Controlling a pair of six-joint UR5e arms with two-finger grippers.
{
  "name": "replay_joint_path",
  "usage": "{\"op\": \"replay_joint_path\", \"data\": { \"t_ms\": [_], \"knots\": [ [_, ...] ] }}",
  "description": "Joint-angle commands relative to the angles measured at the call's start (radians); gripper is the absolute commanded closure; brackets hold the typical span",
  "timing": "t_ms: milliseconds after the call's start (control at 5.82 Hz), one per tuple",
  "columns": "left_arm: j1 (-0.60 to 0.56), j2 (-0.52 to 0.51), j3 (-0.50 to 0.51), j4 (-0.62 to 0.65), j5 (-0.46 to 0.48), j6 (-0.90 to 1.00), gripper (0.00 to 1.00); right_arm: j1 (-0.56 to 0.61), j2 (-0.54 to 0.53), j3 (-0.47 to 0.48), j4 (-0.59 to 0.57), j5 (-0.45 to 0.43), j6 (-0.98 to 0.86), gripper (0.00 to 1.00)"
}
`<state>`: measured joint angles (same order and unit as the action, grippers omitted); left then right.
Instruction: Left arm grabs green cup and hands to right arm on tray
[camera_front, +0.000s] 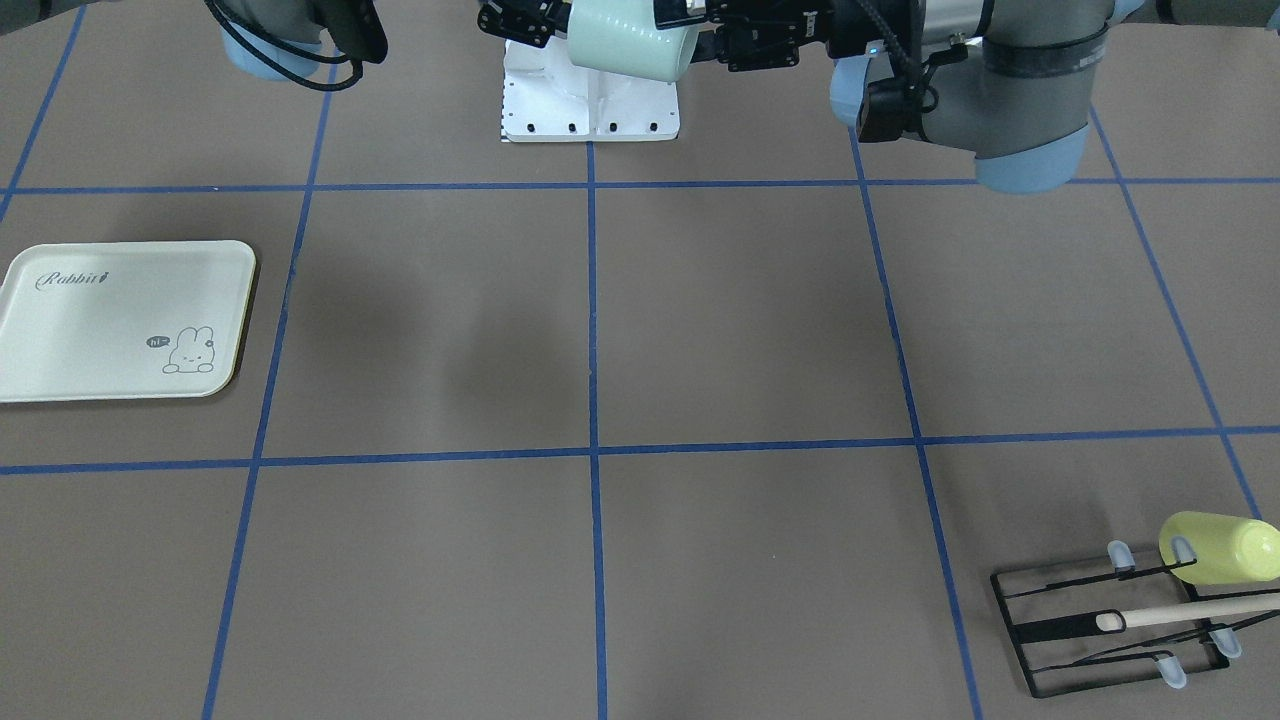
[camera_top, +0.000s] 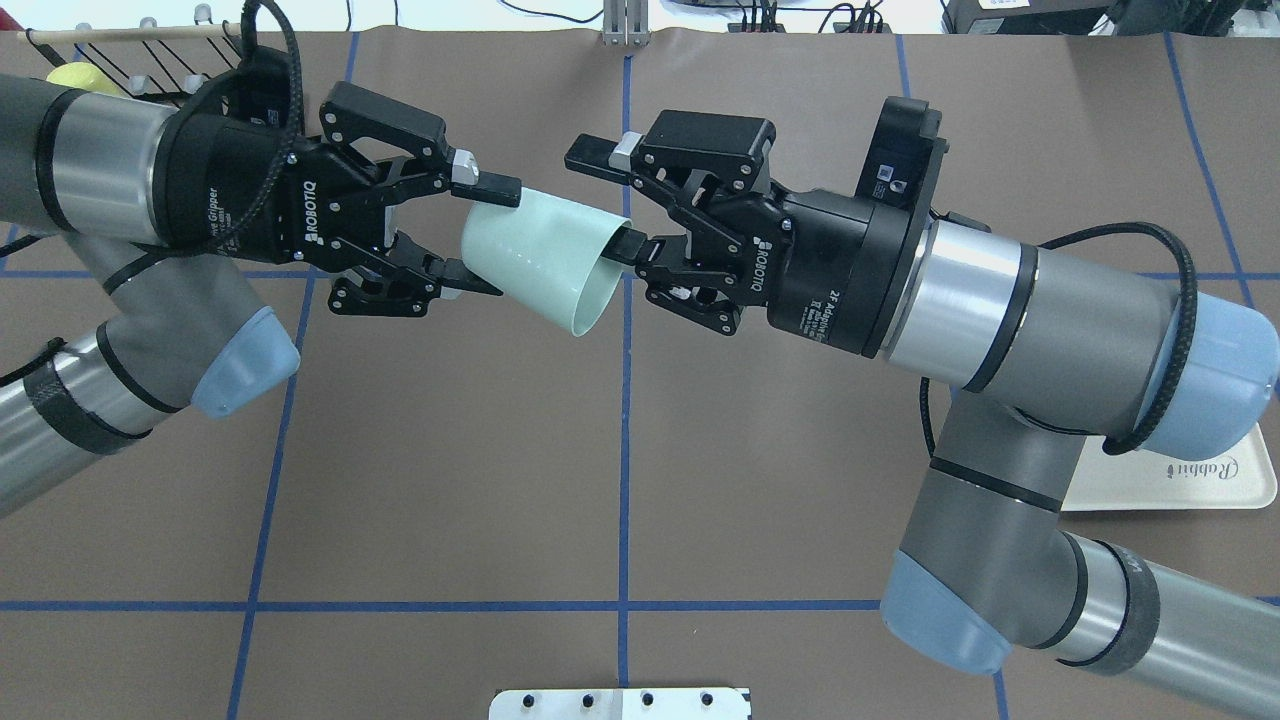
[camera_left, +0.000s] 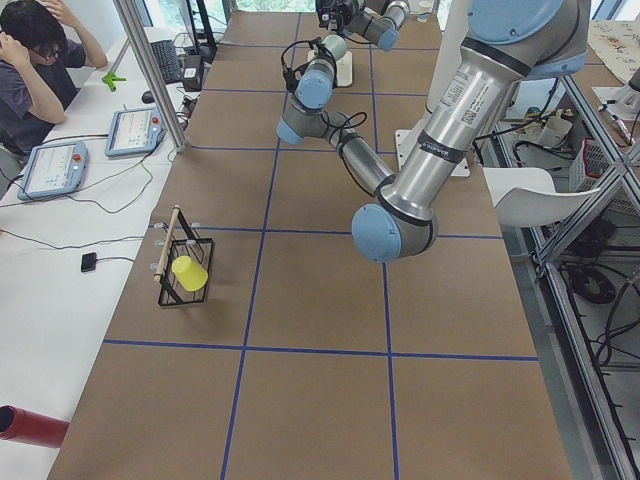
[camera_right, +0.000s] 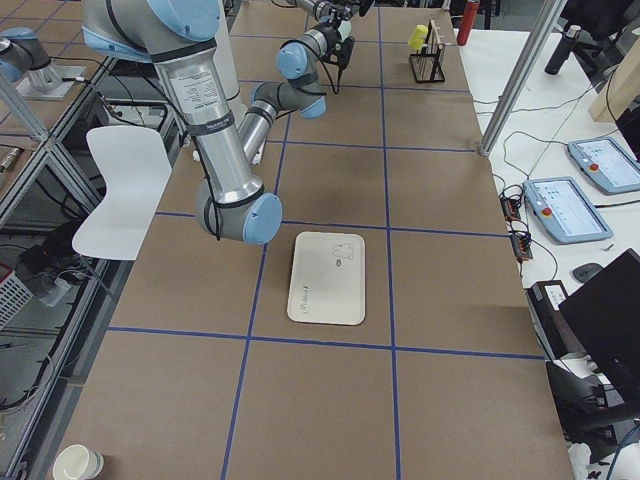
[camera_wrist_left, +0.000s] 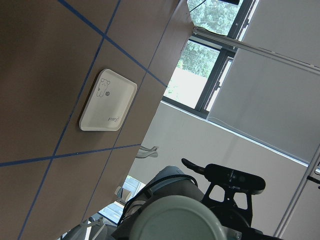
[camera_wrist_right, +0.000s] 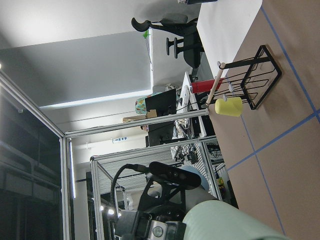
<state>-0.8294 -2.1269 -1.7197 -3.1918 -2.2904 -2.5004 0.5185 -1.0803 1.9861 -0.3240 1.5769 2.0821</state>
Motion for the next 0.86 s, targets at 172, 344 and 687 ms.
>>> {"op": "replay_joint_path", "data": {
  "t_ms": [172, 344, 687],
  "knots": [
    [0.001, -0.005, 0.003, 0.001, 0.0, 0.0, 1.0, 0.0, 0.011, 0.003, -0.046, 0.006, -0.004, 0.38],
    [0.001, -0.005, 0.003, 0.001, 0.0, 0.0, 1.0, 0.0, 0.011, 0.003, -0.047, 0.011, -0.004, 0.41],
    [0.001, -0.005, 0.005, 0.001, 0.002, 0.0, 1.0, 0.0, 0.013, 0.01, -0.075, 0.029, -0.013, 0.53]
  ]
}}
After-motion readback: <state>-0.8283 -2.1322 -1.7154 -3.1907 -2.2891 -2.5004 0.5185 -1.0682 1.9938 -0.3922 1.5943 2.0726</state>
